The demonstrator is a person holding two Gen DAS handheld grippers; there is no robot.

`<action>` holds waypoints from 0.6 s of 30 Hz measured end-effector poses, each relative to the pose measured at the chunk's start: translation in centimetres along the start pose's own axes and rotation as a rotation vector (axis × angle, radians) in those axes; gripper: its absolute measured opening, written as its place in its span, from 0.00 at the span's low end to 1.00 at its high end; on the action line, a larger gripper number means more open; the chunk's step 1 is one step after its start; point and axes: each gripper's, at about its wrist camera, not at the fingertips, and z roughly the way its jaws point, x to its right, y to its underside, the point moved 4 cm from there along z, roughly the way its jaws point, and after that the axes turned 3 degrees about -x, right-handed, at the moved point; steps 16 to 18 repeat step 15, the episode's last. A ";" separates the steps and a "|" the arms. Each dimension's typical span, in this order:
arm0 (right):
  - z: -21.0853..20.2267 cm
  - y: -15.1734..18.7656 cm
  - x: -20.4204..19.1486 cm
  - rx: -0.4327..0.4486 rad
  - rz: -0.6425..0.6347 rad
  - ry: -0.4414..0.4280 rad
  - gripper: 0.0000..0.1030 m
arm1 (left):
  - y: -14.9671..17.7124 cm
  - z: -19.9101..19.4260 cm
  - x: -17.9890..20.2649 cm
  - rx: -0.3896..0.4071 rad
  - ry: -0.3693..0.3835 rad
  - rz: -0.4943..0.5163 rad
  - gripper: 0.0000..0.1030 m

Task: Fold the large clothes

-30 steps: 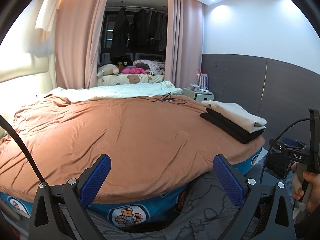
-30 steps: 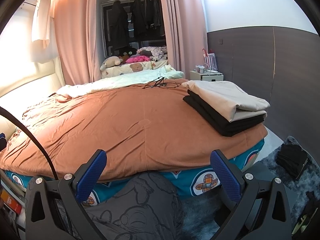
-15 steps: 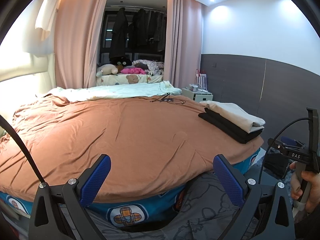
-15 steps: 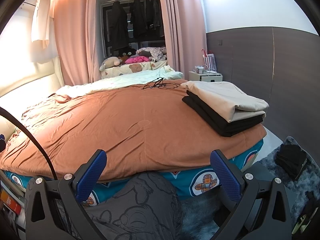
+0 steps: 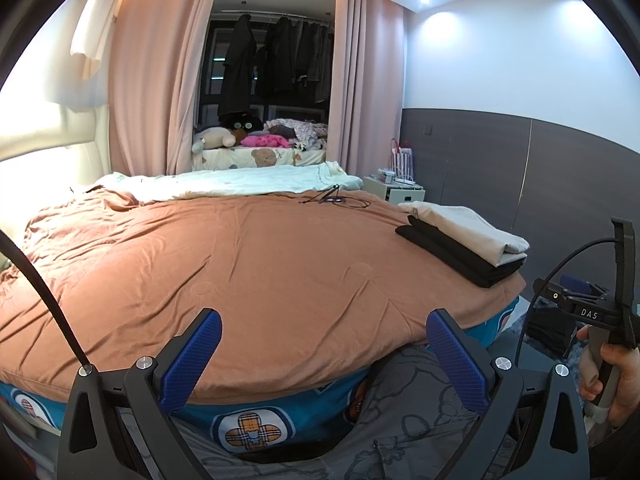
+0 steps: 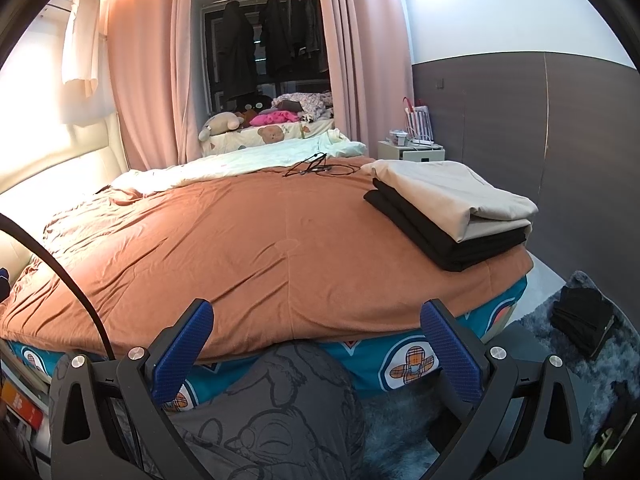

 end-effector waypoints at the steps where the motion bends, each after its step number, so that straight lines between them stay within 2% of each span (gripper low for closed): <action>1: 0.0 0.0 0.0 0.000 0.000 -0.001 1.00 | 0.0 0.0 0.0 0.000 0.000 0.000 1.00; 18: 0.2 -0.1 0.9 -0.008 -0.007 0.002 1.00 | -0.1 -0.2 0.8 0.004 -0.005 0.007 1.00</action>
